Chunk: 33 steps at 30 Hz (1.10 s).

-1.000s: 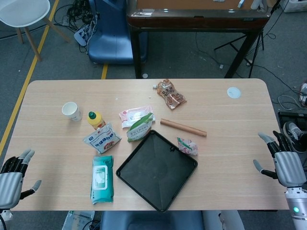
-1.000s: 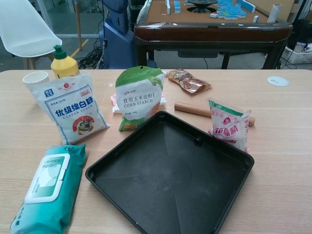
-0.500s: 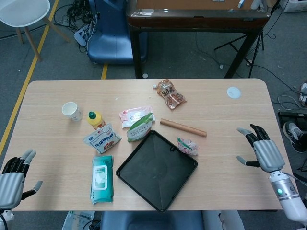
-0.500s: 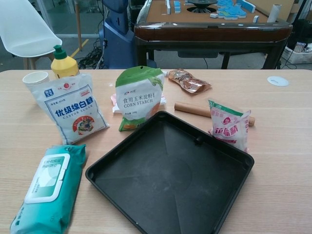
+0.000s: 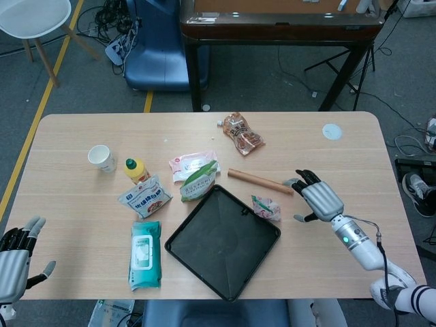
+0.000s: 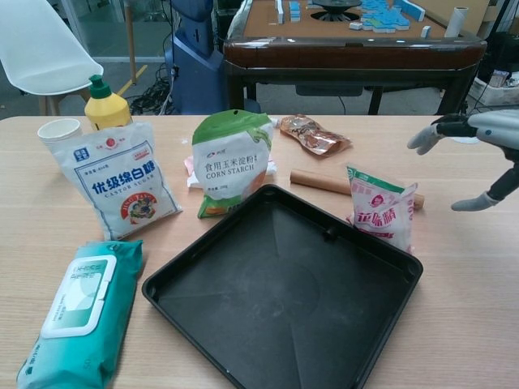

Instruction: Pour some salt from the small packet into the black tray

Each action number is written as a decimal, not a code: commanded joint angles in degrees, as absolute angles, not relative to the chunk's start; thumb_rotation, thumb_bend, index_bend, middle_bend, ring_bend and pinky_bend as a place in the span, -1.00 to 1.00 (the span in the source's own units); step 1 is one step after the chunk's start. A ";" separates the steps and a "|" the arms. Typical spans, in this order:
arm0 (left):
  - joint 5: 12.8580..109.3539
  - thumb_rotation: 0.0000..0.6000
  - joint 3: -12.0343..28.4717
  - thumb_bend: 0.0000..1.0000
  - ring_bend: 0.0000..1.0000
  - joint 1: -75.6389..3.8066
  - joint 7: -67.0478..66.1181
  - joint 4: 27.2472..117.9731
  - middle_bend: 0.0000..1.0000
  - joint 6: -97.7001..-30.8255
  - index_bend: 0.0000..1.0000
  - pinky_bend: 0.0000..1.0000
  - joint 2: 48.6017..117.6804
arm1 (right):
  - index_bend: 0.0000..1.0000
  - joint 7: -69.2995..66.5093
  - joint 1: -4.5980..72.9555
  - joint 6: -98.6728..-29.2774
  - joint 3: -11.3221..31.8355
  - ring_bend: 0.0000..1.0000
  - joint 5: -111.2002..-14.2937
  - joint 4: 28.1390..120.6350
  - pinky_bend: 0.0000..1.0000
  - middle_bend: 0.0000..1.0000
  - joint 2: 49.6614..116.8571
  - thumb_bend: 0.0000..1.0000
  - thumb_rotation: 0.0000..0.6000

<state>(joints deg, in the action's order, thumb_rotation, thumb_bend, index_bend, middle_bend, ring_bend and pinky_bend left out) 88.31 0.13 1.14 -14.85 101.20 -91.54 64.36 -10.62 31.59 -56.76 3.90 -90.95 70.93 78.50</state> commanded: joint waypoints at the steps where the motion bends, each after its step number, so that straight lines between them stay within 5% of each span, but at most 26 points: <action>1: 88.25 1.00 0.10 -0.59 -0.68 1.20 -15.23 101.49 -0.79 -91.50 -0.80 -0.81 64.34 | -0.62 -13.82 33.72 -55.67 3.17 -0.88 -92.85 67.44 -0.88 -0.56 81.56 -0.99 1.00; 12: 87.83 1.00 -0.03 -0.59 -0.68 1.25 -16.53 102.22 -0.79 -90.82 -0.80 -0.81 64.37 | -0.62 -23.16 37.54 -55.28 0.18 -0.88 -95.85 57.23 -0.88 -0.57 88.69 -0.99 1.00; 24: 87.77 1.00 -0.09 -0.59 -0.68 1.35 -17.31 102.66 -0.78 -90.68 -0.80 -0.81 64.41 | -0.62 -31.53 42.53 -52.81 -3.18 -0.88 -98.62 52.46 -0.88 -0.55 91.03 -0.72 1.00; 33: 87.55 1.00 -0.08 -0.59 -0.68 1.55 -16.98 102.43 -0.78 -90.70 -0.80 -0.81 64.39 | -0.23 -35.21 43.02 -53.73 -3.88 -0.60 -97.72 48.74 -0.87 -0.23 92.38 -0.35 1.00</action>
<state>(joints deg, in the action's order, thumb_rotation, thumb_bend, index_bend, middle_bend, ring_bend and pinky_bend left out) 87.55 -0.08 1.55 -16.98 102.43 -90.69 64.38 -34.91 43.01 -53.49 -3.75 -97.85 48.98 92.23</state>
